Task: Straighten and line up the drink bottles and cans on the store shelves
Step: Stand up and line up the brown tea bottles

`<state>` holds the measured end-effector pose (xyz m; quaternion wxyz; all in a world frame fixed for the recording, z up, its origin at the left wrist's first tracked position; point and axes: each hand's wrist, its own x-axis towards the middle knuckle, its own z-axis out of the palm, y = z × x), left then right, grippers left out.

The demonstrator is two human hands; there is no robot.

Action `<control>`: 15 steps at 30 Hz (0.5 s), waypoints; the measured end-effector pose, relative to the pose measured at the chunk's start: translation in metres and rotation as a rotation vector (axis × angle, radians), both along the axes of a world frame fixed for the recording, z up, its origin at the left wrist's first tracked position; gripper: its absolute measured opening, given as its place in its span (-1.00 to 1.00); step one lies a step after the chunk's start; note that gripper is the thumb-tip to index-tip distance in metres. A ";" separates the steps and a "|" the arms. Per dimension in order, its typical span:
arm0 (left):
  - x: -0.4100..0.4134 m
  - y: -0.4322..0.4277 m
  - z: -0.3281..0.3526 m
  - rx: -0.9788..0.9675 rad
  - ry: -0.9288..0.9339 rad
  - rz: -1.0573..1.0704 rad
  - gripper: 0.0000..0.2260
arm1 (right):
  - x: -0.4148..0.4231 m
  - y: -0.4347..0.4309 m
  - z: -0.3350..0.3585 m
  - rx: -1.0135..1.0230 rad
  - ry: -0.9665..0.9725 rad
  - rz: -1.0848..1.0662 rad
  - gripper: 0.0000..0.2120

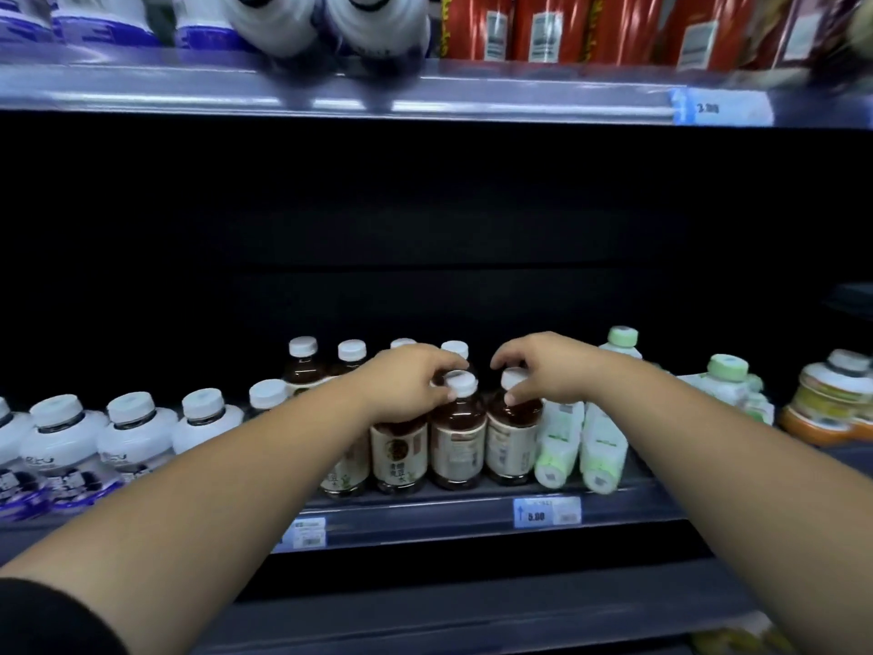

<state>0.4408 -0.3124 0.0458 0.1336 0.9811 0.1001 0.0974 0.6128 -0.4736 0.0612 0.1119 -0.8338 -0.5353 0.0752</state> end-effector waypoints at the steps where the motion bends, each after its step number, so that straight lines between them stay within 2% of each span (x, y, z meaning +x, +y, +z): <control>1: 0.007 -0.004 -0.001 -0.026 0.022 0.008 -0.62 | 0.006 -0.002 -0.002 0.006 -0.010 0.005 -0.49; 5: 0.021 -0.012 -0.004 -0.081 0.103 0.070 -0.67 | 0.019 -0.002 -0.012 0.044 -0.017 0.040 -0.64; 8: 0.021 -0.013 -0.005 -0.083 0.115 0.137 -0.72 | 0.024 -0.002 -0.011 0.034 -0.002 0.143 -0.78; 12: 0.021 -0.013 -0.008 -0.026 0.086 0.204 -0.66 | 0.033 -0.006 -0.002 -0.024 0.188 0.249 -0.66; 15: 0.023 -0.014 -0.008 -0.048 0.103 0.203 -0.64 | 0.033 -0.006 -0.008 0.006 0.150 0.189 -0.53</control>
